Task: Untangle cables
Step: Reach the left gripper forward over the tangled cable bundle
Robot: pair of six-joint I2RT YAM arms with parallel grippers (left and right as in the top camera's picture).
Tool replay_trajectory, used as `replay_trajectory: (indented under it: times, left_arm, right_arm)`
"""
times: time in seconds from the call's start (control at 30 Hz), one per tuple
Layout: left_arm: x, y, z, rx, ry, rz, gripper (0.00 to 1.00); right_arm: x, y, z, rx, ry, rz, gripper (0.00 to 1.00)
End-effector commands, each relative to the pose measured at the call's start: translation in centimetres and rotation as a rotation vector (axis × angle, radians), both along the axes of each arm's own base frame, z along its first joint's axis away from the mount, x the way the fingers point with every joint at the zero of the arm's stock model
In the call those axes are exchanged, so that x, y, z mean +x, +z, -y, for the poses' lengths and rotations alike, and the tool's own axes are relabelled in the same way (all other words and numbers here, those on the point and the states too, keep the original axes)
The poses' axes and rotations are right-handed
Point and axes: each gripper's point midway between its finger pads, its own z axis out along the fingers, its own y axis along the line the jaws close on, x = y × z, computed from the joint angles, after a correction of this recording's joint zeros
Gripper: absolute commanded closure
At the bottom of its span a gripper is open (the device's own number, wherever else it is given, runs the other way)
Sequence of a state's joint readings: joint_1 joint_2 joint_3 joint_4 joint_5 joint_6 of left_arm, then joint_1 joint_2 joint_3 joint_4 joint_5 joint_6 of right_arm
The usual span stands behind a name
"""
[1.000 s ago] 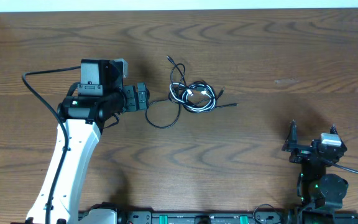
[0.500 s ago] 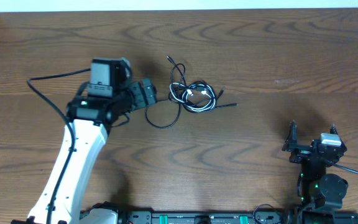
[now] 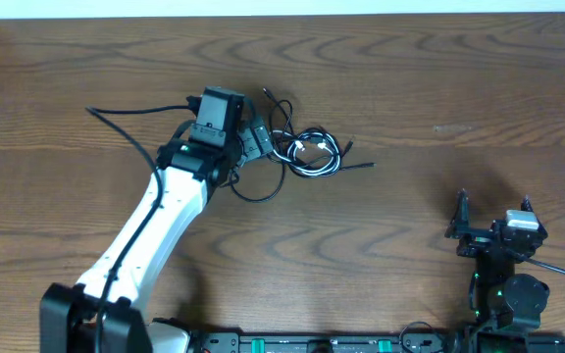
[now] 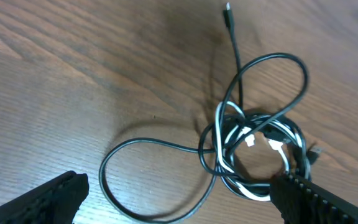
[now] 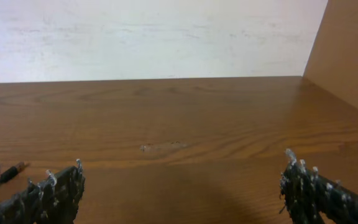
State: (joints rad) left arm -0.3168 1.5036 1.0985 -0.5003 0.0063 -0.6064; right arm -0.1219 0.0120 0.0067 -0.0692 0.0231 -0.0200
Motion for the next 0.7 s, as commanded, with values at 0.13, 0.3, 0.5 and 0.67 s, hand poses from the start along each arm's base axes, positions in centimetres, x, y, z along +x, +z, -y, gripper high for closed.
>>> replay_trajectory:
  times: [0.13, 0.3, 0.5, 0.67]
  left_arm:
    - [0.9, -0.3, 1.7, -0.023, -0.031, 0.006, 0.02]
    - [1.7, 0.0, 3.7, -0.078, -0.118, -0.004, 0.02]
    - [3.6, -0.2, 5.3, -0.063, -0.159, -0.030, 0.02]
    - [4.1, -3.1, 5.1, -0.004, -0.104, -0.081, 0.02]
  right_arm:
    - [0.0, 0.0, 0.0, -0.015, -0.001, -0.001, 0.01]
    - [0.0, 0.0, 0.0, -0.015, -0.001, -0.001, 0.01]
    - [0.0, 0.0, 0.0, -0.015, -0.001, -0.001, 0.01]
    - [0.0, 0.0, 0.0, -0.015, -0.001, -0.001, 0.01]
